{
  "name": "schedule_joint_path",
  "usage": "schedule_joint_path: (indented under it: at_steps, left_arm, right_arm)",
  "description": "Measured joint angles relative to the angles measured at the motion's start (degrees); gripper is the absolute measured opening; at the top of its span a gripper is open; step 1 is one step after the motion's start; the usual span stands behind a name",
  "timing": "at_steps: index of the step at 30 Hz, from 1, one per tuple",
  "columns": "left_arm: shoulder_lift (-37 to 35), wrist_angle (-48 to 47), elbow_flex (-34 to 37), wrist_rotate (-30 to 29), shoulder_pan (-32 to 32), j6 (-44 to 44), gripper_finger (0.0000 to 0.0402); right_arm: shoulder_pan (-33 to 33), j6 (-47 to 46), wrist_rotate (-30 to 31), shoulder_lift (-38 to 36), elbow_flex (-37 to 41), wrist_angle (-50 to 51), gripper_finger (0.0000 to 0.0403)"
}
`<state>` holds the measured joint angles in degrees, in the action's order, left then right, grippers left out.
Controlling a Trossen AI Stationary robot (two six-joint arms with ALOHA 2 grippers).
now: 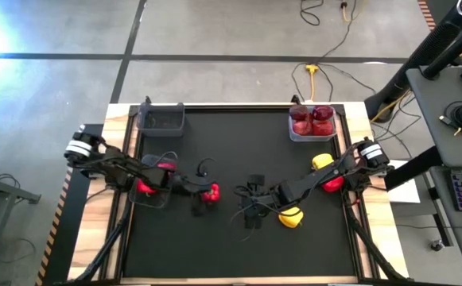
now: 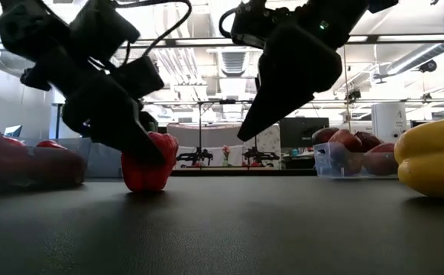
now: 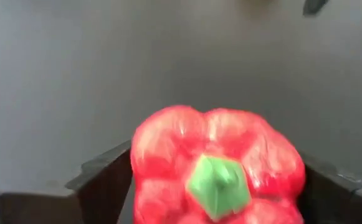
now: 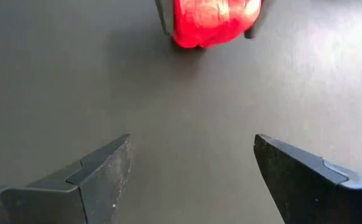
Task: Sort produce into baskets
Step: Put the bottom red bell pepper into the bottom black bin
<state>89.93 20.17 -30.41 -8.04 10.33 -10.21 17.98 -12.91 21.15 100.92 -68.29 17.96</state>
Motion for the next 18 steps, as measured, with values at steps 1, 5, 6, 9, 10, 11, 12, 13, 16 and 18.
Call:
schedule_joint_path:
  at_steps: [1,5,6,9,10,11,12,13,16,18]
  left_arm:
    - [-0.06,-1.74,-0.54,0.22,0.54,-0.39,0.0322]
    - [-1.69,-8.10,-3.64,-0.21,4.86,-1.00,0.0255]
    - [-2.22,-10.21,-4.55,-1.52,6.12,-1.03,0.0244]
    - [-5.14,-23.01,-7.99,-5.99,9.75,-1.68,0.0243]
    - [-6.42,-28.91,-9.71,-7.66,10.93,-2.53,0.0243]
    - [-7.90,-35.23,-11.53,-9.35,12.07,-3.84,0.0243]
    - [-9.59,-42.17,-13.32,-11.43,13.16,-5.45,0.0243]
    - [-11.36,-48.78,-15.03,-13.51,14.26,-7.45,0.0243]
    - [-16.09,-66.83,-19.14,-19.39,16.51,-15.38,0.0243]
    - [-18.90,-77.73,-20.22,-23.41,16.75,-21.81,0.0243]
  right_arm:
    - [0.00,0.02,0.02,0.00,0.02,-0.04,0.0325]
    - [0.00,-0.06,-0.01,-0.15,0.21,-0.12,0.0325]
    - [0.00,-0.04,-0.03,-0.21,0.23,-0.24,0.0325]
    - [0.00,-0.04,-0.04,-0.40,0.33,-0.21,0.0325]
    - [0.00,-0.04,-0.04,-0.46,0.33,-0.21,0.0325]
    - [0.00,-0.09,-0.05,-0.57,0.33,-0.07,0.0325]
    - [0.00,-0.13,-0.04,-0.63,0.33,-0.15,0.0325]
    - [0.00,-0.18,-0.04,-0.74,0.33,-0.33,0.0325]
    - [0.02,-1.22,-0.06,-0.85,0.33,-0.59,0.0325]
    - [0.15,-2.28,-0.06,-0.84,0.33,-0.58,0.0325]
